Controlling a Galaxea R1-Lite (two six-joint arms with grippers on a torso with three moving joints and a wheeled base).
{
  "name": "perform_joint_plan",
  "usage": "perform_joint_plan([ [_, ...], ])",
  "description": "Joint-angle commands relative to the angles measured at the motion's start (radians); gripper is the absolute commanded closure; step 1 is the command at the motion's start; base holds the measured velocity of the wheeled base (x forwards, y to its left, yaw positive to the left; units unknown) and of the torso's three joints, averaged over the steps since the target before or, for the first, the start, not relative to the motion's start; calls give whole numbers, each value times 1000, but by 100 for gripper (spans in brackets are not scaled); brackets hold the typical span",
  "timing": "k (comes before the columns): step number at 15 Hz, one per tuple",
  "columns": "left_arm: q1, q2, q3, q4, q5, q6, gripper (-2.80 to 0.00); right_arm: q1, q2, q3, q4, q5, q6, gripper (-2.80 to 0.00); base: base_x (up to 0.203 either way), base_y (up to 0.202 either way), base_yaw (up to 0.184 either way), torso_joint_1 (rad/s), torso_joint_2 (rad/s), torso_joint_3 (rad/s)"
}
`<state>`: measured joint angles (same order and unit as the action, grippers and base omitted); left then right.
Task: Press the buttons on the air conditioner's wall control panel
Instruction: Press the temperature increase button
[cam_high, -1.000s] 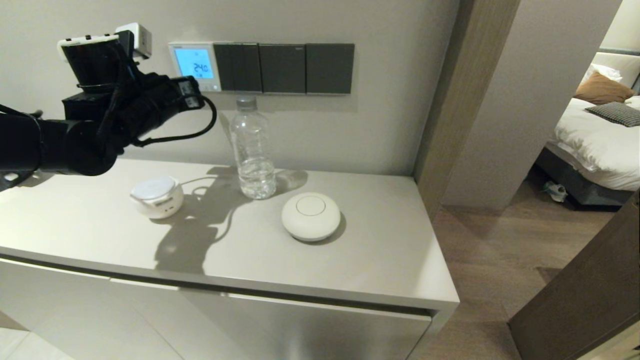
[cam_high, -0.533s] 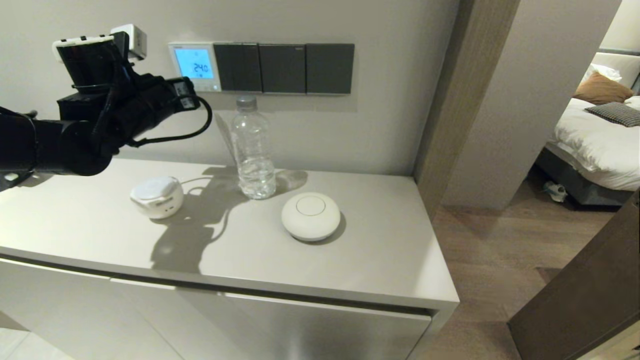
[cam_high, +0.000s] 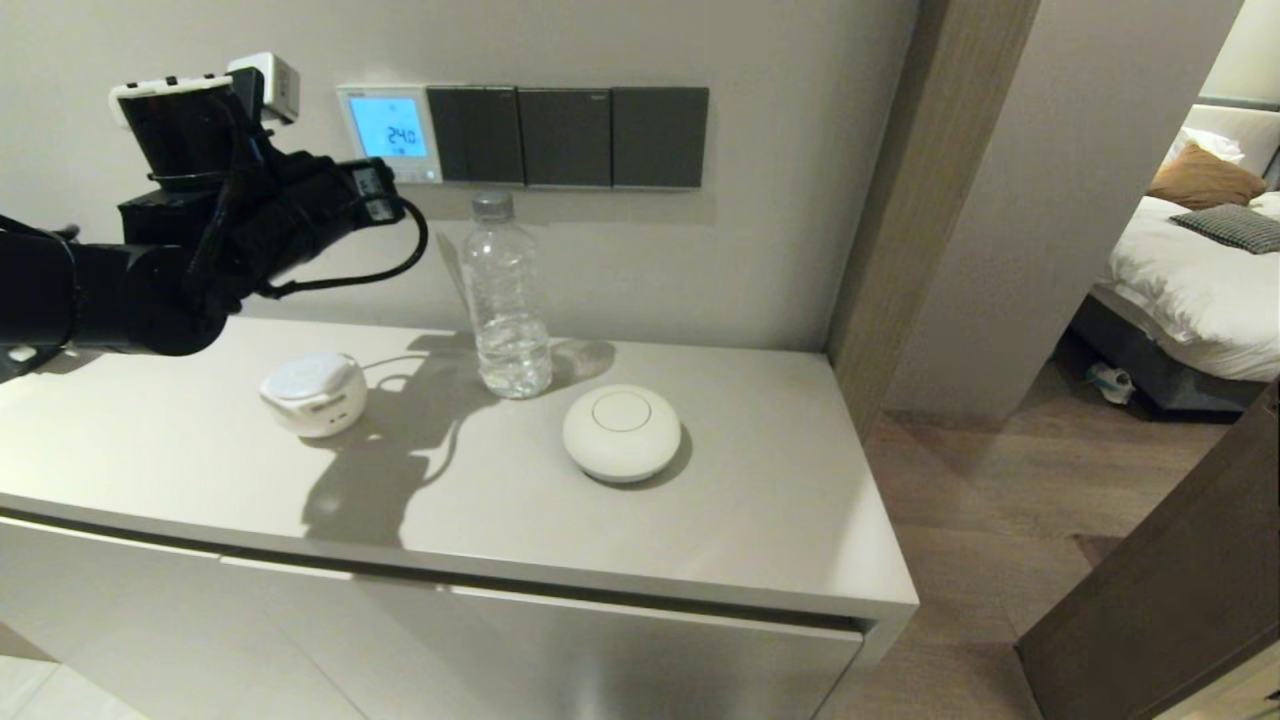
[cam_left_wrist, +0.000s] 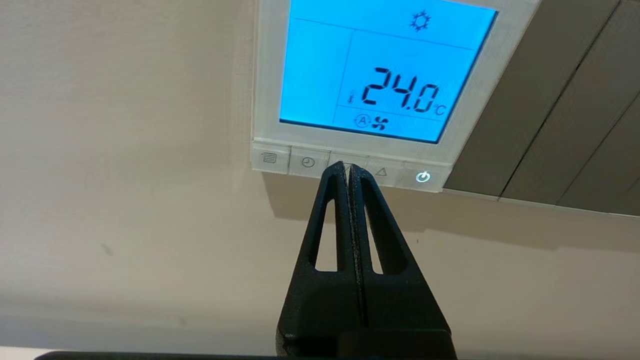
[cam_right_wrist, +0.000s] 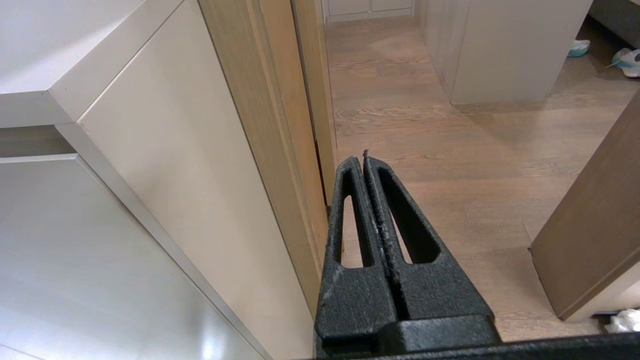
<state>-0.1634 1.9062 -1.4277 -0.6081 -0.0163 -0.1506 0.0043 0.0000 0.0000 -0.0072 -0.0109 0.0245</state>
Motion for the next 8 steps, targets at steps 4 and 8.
perform_joint_plan([
  [4,-11,7,-1,-4,-2,-2,0,0,0,3,0,0,0,0,0,0,0,0,0,0],
  [8,-18,14,-2,-6,-4,-3,0,0,0,3,0,0,0,0,0,0,0,0,0,0],
])
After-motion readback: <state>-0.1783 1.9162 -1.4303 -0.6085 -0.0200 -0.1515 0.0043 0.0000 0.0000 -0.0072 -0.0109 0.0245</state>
